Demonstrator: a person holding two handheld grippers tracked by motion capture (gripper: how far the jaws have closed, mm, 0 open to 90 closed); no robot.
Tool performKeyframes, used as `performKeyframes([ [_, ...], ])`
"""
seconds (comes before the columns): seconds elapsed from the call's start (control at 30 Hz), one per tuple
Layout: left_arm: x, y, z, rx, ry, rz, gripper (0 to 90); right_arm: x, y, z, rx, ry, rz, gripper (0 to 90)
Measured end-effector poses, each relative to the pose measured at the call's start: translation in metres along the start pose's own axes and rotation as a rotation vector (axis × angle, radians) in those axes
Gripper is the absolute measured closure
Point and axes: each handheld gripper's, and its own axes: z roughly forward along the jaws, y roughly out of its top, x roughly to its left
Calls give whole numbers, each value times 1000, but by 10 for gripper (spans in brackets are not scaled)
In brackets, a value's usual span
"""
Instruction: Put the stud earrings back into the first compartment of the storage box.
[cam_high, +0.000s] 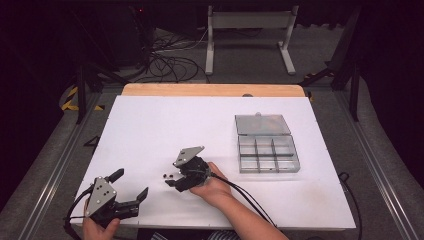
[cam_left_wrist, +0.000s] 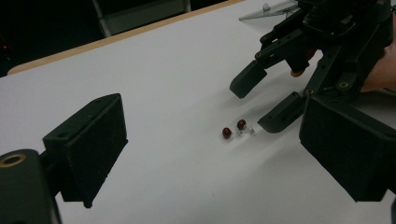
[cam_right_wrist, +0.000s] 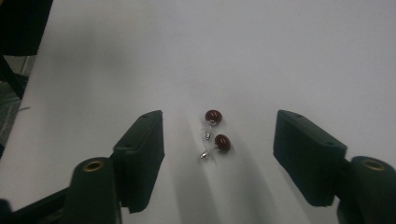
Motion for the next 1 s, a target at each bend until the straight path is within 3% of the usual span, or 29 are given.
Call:
performKeyframes([
  [0.17, 0, 0, 0, 2, -2, -5, 80, 2, -1, 6, 17, 4, -13, 462],
  [0.5, 0, 0, 0, 4, 3, 0, 80, 5, -2, 14, 62, -19, -51, 754],
  [0.77, 0, 0, 0, 4, 5, 2, 80, 6, 1, 8, 68, -29, -54, 775],
  [1.0, 0, 0, 0, 3, 6, 0, 80, 5, 7, -13, 54, -38, -51, 774],
])
